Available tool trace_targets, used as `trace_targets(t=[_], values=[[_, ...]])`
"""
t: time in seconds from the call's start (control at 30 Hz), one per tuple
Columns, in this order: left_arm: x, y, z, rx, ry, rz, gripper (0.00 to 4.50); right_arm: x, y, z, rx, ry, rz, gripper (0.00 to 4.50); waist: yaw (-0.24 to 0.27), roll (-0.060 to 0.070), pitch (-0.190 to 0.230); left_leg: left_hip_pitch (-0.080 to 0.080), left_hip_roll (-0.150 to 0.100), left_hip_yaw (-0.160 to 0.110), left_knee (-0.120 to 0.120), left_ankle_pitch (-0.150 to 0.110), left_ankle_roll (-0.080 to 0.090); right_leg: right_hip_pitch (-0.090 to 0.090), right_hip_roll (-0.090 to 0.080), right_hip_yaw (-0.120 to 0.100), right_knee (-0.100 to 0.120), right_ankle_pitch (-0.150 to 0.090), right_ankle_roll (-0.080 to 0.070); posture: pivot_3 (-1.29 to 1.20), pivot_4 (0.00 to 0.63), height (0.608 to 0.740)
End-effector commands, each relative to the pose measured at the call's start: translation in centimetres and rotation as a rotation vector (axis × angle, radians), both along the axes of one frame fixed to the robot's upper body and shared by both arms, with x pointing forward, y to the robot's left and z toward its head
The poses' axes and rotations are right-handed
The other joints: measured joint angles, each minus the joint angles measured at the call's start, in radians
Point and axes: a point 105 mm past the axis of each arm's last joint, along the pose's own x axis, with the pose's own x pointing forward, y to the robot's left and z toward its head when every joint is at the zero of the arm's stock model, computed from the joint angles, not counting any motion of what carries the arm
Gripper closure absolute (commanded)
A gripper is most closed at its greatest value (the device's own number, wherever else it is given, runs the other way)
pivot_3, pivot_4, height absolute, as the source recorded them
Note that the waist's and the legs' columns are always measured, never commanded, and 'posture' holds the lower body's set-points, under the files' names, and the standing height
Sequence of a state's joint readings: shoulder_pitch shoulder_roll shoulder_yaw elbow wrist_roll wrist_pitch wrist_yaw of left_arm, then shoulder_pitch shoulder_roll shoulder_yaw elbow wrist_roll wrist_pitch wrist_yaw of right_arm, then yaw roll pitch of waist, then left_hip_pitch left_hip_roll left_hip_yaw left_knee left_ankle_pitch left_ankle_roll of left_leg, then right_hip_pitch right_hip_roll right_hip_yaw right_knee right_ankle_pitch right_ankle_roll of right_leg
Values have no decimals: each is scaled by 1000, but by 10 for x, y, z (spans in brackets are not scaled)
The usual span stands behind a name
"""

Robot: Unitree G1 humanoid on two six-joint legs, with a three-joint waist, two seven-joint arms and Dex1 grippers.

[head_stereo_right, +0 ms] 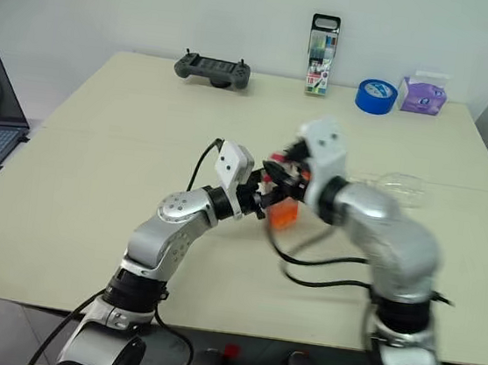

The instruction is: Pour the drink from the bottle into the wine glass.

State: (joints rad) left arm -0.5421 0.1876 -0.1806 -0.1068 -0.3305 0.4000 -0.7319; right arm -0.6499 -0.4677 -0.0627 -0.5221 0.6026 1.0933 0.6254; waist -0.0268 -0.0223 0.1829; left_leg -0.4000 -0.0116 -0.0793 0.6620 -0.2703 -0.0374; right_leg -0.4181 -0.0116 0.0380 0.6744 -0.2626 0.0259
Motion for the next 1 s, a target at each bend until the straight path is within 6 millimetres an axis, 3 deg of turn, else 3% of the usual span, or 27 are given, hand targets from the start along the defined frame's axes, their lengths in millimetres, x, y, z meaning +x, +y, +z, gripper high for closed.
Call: trace_targets(t=[0.03,0.17,0.37,0.4,0.5,0.73,1.0], values=[[-6,5,22,-46,-31,-24,2537,-38,23,-9,-76,41,417,2625,-9,0,0,1,0,1,0,0,1,0,0,1,1,0,0,0,150,740],[-8,8,21,-36,-25,-21,2542,-13,19,2,-73,-23,347,2625,-27,0,0,8,4,5,0,0,1,1,2,5,5,0,0,0,150,740],[-1,13,23,-40,-38,42,2544,-3,21,19,-12,-85,230,2625,-21,1,1,9,6,1,0,0,1,4,11,2,6,2,-4,0,150,740],[0,14,23,-40,-43,53,2548,-7,23,20,-23,-97,219,1875,-19,1,1,9,7,1,0,0,1,4,11,2,6,3,-4,0,150,740],[3,15,21,-25,-52,65,2551,-7,27,22,-23,-128,120,894,-14,1,1,7,7,-1,0,0,1,3,8,3,6,3,-4,0,150,740],[-1,10,15,10,-58,18,2551,-2,41,7,0,-150,-227,882,-3,1,1,5,4,0,1,1,-1,0,1,3,6,2,-4,0,150,740],[2,9,15,16,-59,10,2554,9,25,11,86,-110,-532,882,-3,1,1,2,5,-1,1,4,-5,-2,1,2,6,3,-4,0,150,740]])
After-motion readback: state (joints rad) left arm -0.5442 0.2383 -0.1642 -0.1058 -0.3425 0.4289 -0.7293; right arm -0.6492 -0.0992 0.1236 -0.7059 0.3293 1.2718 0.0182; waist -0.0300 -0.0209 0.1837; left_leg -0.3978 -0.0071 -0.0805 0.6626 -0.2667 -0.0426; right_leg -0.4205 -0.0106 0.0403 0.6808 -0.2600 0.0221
